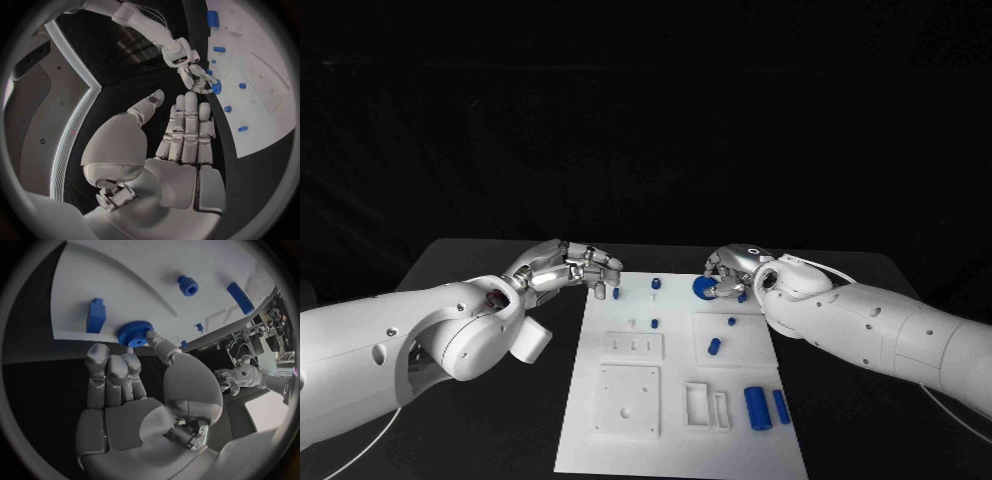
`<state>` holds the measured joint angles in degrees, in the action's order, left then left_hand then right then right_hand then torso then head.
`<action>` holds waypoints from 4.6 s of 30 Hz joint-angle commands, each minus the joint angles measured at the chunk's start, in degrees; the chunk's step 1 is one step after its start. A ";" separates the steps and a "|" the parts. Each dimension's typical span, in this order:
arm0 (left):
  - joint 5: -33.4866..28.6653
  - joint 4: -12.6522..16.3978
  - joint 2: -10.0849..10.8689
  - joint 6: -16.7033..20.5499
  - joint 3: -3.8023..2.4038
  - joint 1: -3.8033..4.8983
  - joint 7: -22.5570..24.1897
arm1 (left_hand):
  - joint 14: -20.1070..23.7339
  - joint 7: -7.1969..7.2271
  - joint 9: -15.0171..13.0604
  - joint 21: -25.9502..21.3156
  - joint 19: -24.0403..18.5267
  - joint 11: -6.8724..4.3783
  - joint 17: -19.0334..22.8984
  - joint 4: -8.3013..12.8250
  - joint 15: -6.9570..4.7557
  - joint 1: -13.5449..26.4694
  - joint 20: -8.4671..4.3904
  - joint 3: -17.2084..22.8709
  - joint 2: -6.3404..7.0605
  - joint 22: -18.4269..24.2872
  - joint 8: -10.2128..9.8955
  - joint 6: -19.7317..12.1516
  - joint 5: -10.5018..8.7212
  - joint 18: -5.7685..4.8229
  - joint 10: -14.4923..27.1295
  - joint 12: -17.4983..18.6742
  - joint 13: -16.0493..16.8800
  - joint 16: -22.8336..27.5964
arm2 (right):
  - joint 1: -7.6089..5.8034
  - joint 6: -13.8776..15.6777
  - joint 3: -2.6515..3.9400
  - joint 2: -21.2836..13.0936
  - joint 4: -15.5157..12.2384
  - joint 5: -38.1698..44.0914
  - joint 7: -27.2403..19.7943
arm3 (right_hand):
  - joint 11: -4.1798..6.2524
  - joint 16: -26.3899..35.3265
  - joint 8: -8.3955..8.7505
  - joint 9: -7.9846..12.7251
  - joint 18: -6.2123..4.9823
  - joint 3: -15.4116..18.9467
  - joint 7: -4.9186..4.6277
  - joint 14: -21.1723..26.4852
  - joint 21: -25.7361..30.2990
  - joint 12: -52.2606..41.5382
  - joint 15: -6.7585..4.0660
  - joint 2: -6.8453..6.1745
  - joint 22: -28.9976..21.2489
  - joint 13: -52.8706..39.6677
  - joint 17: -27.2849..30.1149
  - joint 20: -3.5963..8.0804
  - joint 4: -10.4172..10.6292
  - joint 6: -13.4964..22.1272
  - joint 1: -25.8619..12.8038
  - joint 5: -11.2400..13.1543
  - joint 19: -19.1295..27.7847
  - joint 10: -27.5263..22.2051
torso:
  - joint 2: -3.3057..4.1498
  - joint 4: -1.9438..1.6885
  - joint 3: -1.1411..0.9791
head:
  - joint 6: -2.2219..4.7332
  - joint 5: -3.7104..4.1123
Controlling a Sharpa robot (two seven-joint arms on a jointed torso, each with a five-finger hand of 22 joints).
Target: Assemble the parts on the task board
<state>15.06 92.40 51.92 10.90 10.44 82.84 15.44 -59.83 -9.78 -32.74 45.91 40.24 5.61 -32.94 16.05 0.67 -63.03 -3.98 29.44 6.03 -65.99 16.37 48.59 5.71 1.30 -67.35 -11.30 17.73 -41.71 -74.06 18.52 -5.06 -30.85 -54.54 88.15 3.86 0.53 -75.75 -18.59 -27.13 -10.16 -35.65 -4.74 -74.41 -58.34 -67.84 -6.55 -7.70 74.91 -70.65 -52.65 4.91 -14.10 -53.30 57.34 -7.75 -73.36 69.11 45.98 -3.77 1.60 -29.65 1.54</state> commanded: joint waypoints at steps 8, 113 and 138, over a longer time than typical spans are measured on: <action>0.40 0.28 0.31 -0.69 -0.01 0.03 0.47 | -0.13 0.09 -0.11 -0.29 -0.46 0.02 0.09 0.12 0.22 -0.52 -0.80 0.42 0.07 0.09 -0.25 -0.31 -0.15 0.19 0.55 0.30 0.08 0.31 | -0.84 4.56 -0.16 -1.84 -6.07 7.76 2.85 | 0.35 0.56 0.03 -1.38 -4.84 -2.55 -0.80 -0.12 -0.47 -0.06 -0.52 -0.54 0.91 0.28 -0.37 0.11 0.70 -4.10 0.58 0.96 -0.51 0.13 | -0.05 0.10 0.02 | 0.26 0.05; 0.49 -0.36 0.29 -0.99 -0.02 0.05 0.60 | -0.15 0.07 -0.38 -0.22 -0.51 0.01 0.08 0.08 0.25 -0.54 -0.75 0.46 0.17 0.17 -0.29 -0.34 -0.10 0.19 0.52 0.30 0.31 0.41 | -2.23 1.61 2.08 -9.73 -13.90 -19.08 -13.59 | -3.13 2.09 5.16 0.42 -4.84 2.96 -4.44 -0.10 -0.44 1.92 2.76 -0.47 0.99 3.94 -1.46 -0.27 -2.16 5.80 -0.04 -8.82 0.63 -4.19 | -0.55 1.35 -0.50 | 1.39 -0.50; 0.50 -1.01 0.23 -1.65 0.00 0.00 0.55 | -0.13 0.05 -0.43 -0.22 -0.55 -0.01 0.08 0.10 0.27 -0.55 -0.74 0.47 0.17 0.20 -0.36 -0.44 -0.13 0.18 0.51 0.30 0.38 0.46 | 2.10 -4.82 2.07 -9.17 0.51 -19.86 -16.50 | -2.54 2.89 4.95 0.79 -4.84 5.83 -3.82 0.15 -0.10 1.82 2.23 0.02 0.97 4.58 -1.63 -0.65 -2.66 5.60 5.01 -10.29 1.95 -5.10 | -0.57 1.88 -1.21 | 0.66 0.16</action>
<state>15.25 91.37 52.22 10.47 10.46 82.84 15.37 -59.83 -9.80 -33.12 45.91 40.04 5.82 -32.95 16.19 0.67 -63.03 -3.78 29.57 6.03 -65.87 16.37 48.60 5.71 1.28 -67.14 -11.31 18.03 -41.48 -72.11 15.44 -3.05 -40.22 -54.42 68.71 -11.60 -2.15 -73.07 -13.58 -26.39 -10.09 -30.10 -8.52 -74.50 -58.78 -65.89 -3.99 -7.69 74.91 -66.17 -54.20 4.20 -16.78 -47.30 61.86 -18.20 -71.83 64.37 45.36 -1.74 0.31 -28.78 1.58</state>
